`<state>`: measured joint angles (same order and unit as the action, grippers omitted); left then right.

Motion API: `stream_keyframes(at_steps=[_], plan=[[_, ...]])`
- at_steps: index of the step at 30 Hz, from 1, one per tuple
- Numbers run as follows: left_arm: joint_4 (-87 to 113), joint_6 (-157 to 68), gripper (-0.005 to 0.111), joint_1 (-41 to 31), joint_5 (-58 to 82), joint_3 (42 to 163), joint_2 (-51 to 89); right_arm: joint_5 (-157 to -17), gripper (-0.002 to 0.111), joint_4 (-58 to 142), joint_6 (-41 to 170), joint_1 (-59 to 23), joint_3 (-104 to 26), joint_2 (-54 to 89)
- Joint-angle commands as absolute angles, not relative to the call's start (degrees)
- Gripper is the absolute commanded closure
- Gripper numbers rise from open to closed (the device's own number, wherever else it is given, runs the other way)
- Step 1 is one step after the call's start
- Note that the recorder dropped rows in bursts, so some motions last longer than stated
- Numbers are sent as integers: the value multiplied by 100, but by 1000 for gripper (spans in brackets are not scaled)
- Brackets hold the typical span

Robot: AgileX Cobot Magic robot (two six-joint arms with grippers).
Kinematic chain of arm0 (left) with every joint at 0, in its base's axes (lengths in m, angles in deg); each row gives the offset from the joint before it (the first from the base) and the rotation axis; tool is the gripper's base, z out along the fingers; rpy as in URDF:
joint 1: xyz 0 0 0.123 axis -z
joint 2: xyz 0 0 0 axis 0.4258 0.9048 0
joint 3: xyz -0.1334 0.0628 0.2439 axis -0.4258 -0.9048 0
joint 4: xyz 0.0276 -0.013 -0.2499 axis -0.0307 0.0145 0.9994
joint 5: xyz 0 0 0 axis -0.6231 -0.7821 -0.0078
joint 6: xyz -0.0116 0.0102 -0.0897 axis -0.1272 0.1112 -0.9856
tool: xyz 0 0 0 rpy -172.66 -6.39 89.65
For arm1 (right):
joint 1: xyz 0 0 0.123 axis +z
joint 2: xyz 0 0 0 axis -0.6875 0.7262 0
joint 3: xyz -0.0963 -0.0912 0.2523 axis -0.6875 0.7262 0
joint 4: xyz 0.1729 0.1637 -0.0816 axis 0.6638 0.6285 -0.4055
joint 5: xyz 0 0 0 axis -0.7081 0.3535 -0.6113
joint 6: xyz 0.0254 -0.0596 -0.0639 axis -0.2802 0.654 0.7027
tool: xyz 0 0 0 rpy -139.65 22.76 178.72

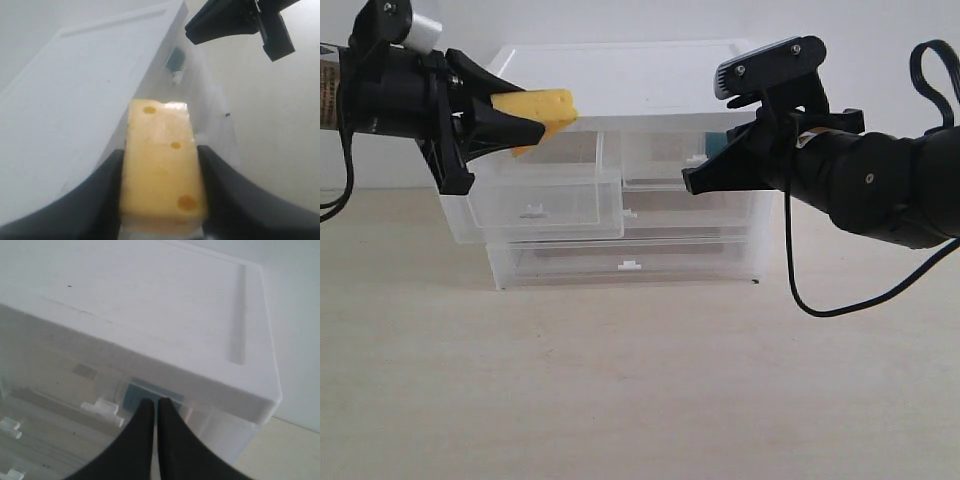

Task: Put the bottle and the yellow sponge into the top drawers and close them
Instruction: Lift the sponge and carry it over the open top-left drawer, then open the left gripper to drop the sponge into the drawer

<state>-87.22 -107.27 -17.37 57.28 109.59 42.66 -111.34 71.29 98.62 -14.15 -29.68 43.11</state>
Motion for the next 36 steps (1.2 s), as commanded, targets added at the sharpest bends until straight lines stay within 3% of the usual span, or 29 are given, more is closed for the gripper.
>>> stream_keyframes(at_steps=[1, 8, 25, 28, 32, 36], plan=[[-8660, -10803, 103, -1755, 5691, 10997, 4258, -11177, 108, 7135, 9894, -1438, -2995, 4280], [-8660, -10493, 103, -1755, 4811, 10762, 4270, -11175, 108, 7135, 9905, -1438, -2995, 4280], [-8660, -10032, 102, -1755, 4947, 10674, 4482, -11220, 108, 7135, 9921, -1438, -2995, 4280], [-8660, -10007, 89, -1755, 4947, 10674, 4482, -11220, 108, 7135, 9921, -1438, -2995, 4280], [-8660, -10007, 56, -1755, 4925, 10674, 4473, -11220, 108, 7135, 9921, -1438, -2995, 4280], [-8281, -10007, 46, -1755, 4856, 10685, 4460, -11208, 108, 7135, 9921, -1438, -2995, 4280]])
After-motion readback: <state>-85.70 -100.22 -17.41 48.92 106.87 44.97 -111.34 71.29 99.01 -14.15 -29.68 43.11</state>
